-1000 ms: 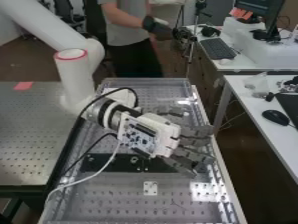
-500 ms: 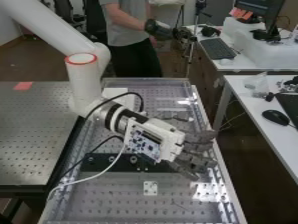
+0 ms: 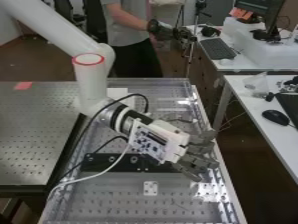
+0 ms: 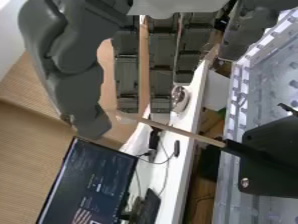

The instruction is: Grab the chopstick and place it in the clear container

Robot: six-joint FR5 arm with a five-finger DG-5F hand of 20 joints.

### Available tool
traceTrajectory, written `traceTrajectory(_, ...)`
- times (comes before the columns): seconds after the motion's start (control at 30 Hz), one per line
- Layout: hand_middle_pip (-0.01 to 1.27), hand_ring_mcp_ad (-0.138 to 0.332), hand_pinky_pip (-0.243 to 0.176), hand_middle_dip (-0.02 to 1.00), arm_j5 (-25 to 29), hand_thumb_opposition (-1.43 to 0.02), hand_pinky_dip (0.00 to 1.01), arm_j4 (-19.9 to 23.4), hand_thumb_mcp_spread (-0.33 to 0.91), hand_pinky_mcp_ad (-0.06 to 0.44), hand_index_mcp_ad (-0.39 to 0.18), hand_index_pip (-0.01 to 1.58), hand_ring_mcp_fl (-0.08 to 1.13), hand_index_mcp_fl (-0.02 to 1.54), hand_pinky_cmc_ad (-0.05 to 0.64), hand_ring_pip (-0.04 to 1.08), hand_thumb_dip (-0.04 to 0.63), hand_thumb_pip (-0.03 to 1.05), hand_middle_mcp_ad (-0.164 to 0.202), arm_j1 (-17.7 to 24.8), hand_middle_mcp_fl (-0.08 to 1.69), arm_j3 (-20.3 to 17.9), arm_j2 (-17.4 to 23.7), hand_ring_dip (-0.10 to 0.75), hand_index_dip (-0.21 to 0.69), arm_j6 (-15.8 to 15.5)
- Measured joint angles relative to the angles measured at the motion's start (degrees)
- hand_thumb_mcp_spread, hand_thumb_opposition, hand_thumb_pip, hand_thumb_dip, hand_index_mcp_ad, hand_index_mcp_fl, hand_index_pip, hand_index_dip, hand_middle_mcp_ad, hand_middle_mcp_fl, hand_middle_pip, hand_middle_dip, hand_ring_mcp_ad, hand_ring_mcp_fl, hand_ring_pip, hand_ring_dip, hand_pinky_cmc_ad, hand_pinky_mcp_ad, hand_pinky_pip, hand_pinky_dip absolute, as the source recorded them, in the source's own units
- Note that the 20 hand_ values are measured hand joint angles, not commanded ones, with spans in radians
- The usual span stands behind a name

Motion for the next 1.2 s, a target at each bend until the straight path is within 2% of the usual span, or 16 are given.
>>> traceTrajectory(0.1,0.25,0.037,-0.089,0.63,0.4,-0.79,0.13,-0.3,0.51,0.22,-0.082,0.85,0.26,0.41,0.227,0.09,0.29,0.58,0.07,0.1,0.6,0.8,-0.4,0.29,0.108,0.2)
traceTrajectory(0.17,0.26,0.037,-0.089,0.64,0.7,-0.79,0.13,-0.5,0.52,0.22,-0.096,0.85,0.27,0.44,0.25,0.09,0.29,0.56,0.07,0.1,0.61,1.1,-0.6,0.297,0.108,0.2)
traceTrajectory(0.27,0.29,-0.009,-0.089,0.64,0.8,-0.79,0.13,-0.6,0.55,0.223,-0.101,0.85,0.3,0.46,0.25,0.09,0.283,0.52,0.066,0.1,0.63,1.4,-0.8,0.297,0.108,0.3)
traceTrajectory(0.37,0.31,-0.026,-0.089,0.64,0.9,-0.79,0.13,-0.6,0.57,0.223,-0.113,0.83,0.33,0.54,0.25,0.11,0.286,0.48,0.047,0.0,0.69,1.6,-1.0,0.298,0.108,0.1)
traceTrajectory(0.47,0.31,-0.026,-0.075,0.65,1.0,-0.79,0.14,-0.7,0.58,0.222,-0.138,0.8,0.36,0.56,0.264,0.1,0.283,0.45,0.049,-0.2,0.74,2.1,-1.1,0.318,0.108,-0.5)
traceTrajectory(0.63,0.31,-0.023,-0.063,0.66,1.2,-0.8,0.14,-1.1,0.6,0.22,-0.134,0.79,0.38,0.6,0.278,0.1,0.278,0.43,0.045,-0.5,0.76,2.9,-1.4,0.33,0.112,-1.4)
traceTrajectory(0.77,0.34,-0.024,-0.051,0.66,1.2,-0.8,0.14,-1.4,0.62,0.22,-0.138,0.77,0.42,0.64,0.316,0.1,0.278,0.42,0.045,-0.5,0.79,3.4,-1.7,0.33,0.113,-1.5)
traceTrajectory(0.83,0.35,-0.024,-0.051,0.65,1.3,-0.8,0.14,-1.5,0.62,0.22,-0.143,0.77,0.43,0.64,0.311,0.1,0.278,0.4,0.044,-0.5,0.81,3.6,-1.8,0.33,0.113,-1.5)
traceTrajectory(0.93,0.35,-0.024,-0.033,0.65,1.4,-0.8,0.15,-1.8,0.62,0.223,-0.145,0.76,0.44,0.67,0.328,0.11,0.278,0.4,0.042,-0.6,0.82,3.9,-2.0,0.342,0.119,-1.4)
traceTrajectory(1.2,0.36,-0.023,-0.026,0.65,1.4,-0.82,0.15,-2.1,0.64,0.223,-0.157,0.76,0.48,0.7,0.363,0.11,0.276,0.4,0.042,-0.9,0.87,4.0,-2.1,0.374,0.119,-1.7)
